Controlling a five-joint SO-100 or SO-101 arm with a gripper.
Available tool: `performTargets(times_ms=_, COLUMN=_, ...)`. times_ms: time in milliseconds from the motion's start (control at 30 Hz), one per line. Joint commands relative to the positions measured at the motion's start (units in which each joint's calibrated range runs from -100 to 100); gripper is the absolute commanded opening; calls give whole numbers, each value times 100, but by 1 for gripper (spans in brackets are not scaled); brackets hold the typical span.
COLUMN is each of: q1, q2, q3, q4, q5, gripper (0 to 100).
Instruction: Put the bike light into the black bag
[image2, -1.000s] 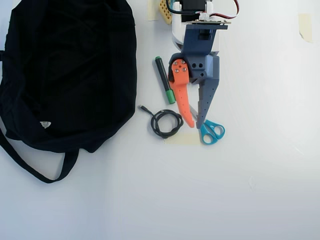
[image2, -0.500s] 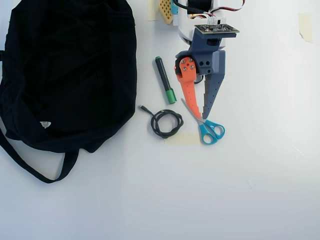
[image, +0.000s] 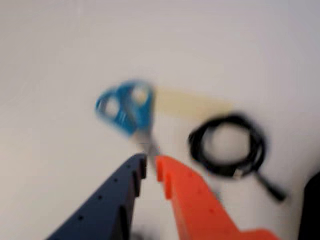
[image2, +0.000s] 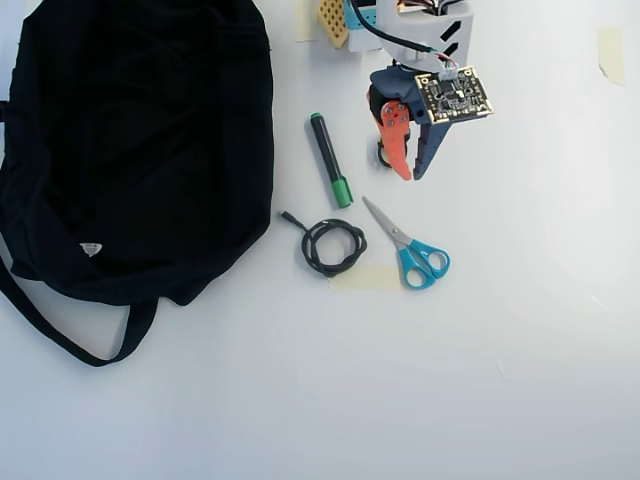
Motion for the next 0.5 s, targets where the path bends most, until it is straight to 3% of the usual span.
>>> performTargets(times_ms=0, q1=-126, q2=-236, q3=-166, q4=789, q5=21, gripper=2)
performTargets(times_ms=133, q1=-328, q2=-227, q3=-166, q4=1556, q5=16, gripper=2)
performTargets(times_ms=300, q1=-462, q2=-227, q3=-166, q4=1677, q5=42, gripper=2)
performTargets(times_ms=467, q1=-470, q2=-194, q3=-94, q4=1720, q5=530, gripper=2)
